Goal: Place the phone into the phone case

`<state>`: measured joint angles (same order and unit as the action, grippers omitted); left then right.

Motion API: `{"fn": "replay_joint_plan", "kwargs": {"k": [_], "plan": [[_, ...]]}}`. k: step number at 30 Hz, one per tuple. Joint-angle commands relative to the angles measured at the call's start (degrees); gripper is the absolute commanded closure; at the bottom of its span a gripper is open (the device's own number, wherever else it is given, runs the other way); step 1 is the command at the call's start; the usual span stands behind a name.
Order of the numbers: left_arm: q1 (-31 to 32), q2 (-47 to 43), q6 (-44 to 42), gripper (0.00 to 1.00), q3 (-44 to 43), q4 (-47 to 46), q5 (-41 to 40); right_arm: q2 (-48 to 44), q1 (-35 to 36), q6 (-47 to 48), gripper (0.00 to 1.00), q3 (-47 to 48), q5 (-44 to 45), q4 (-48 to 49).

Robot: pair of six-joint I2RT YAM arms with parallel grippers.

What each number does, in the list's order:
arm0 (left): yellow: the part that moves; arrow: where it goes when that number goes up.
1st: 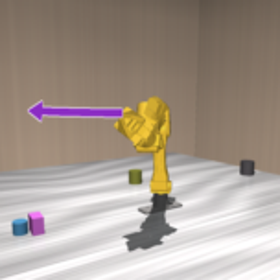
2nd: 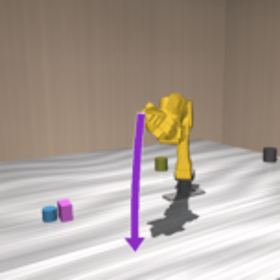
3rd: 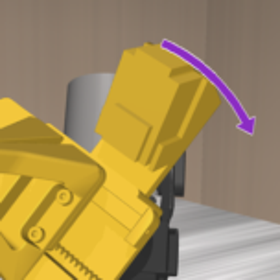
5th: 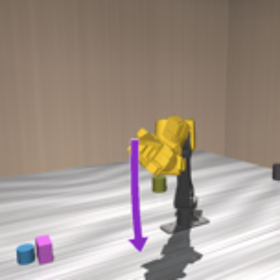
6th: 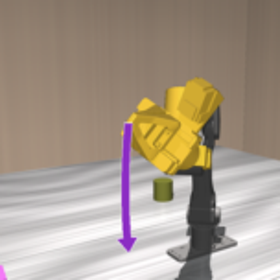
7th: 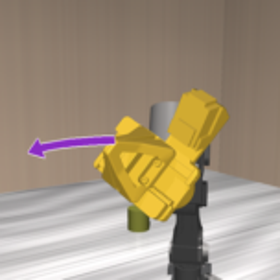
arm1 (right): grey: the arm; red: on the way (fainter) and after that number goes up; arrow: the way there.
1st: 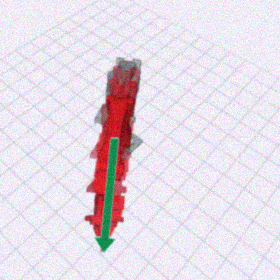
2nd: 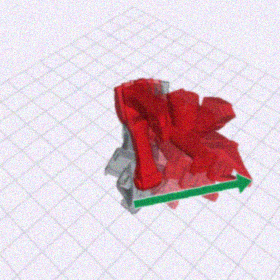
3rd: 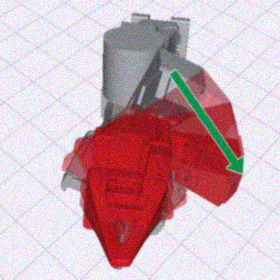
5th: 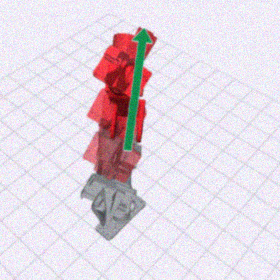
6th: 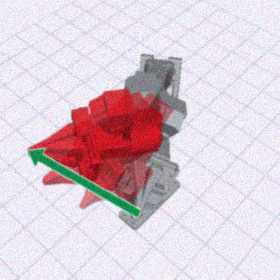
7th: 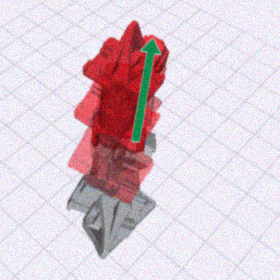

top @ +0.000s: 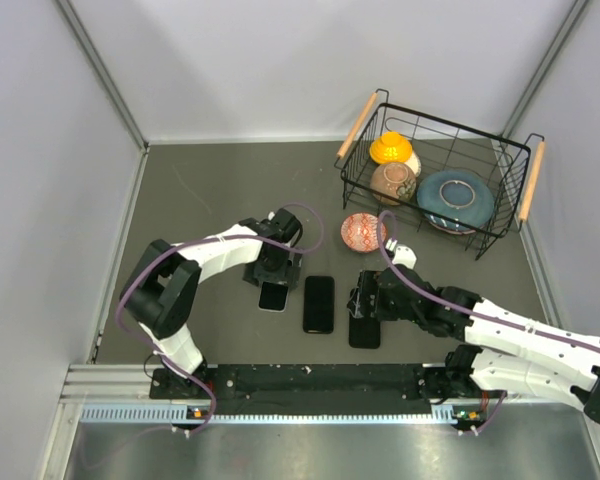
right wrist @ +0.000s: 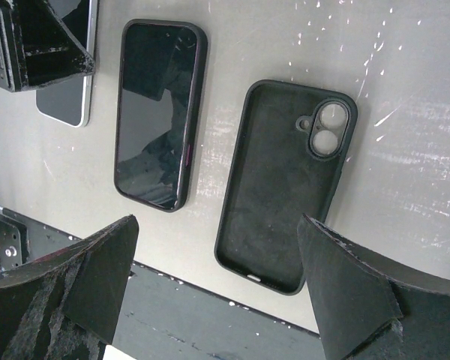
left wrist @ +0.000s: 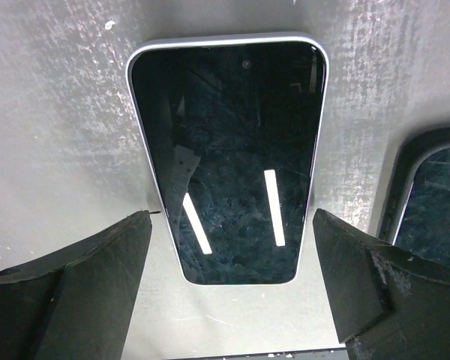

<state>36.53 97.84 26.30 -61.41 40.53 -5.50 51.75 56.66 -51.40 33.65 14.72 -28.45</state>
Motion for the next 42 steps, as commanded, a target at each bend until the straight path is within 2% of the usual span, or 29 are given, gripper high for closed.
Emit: {"fn": "replay_joint_plan", "kwargs": {"k": [1,9,11,23,30,33,36,37,40,42], "plan": [[0.03,1.21,-0.90,0.07,-0.82,-0.63,1.10,0.11,-0.85,0.68,0.13,0.36,-0.48,2.34],[-0.06,1.47,-0.64,0.14,0.93,-2.56,3.91,1.25,-1.20,0.51,0.13,-0.34,-1.97,4.97],[-0.06,1.47,-0.55,0.20,1.38,-3.00,5.05,1.51,-1.38,-0.10,0.13,-1.04,-2.76,6.03],[-0.23,-0.72,0.24,0.35,5.59,-5.37,9.27,3.88,-5.86,-4.50,0.14,-5.26,-9.27,20.44],[-2.26,-4.32,1.99,0.37,10.25,-10.03,18.85,12.14,-7.53,-8.53,0.17,-4.73,-16.20,33.09],[-2.52,-5.73,2.52,0.37,11.39,-11.17,21.66,17.50,-7.88,-10.73,0.22,-5.00,-18.23,40.38],[-2.70,-6.96,2.87,0.38,12.54,-12.40,23.51,22.68,-7.97,-11.18,0.33,-3.25,-19.90,44.43],[-2.70,-7.49,2.96,0.38,12.89,-12.84,23.95,23.83,-7.97,-11.18,0.40,-2.54,-20.17,44.70],[-3.13,-8.28,3.31,0.38,14.21,-14.60,26.85,27.79,-8.06,-11.44,0.50,0.09,-20.35,44.62],[-3.40,-8.54,3.40,0.38,14.82,-15.22,27.91,29.89,-8.06,-12.14,0.53,0.89,-20.26,45.40]]}}
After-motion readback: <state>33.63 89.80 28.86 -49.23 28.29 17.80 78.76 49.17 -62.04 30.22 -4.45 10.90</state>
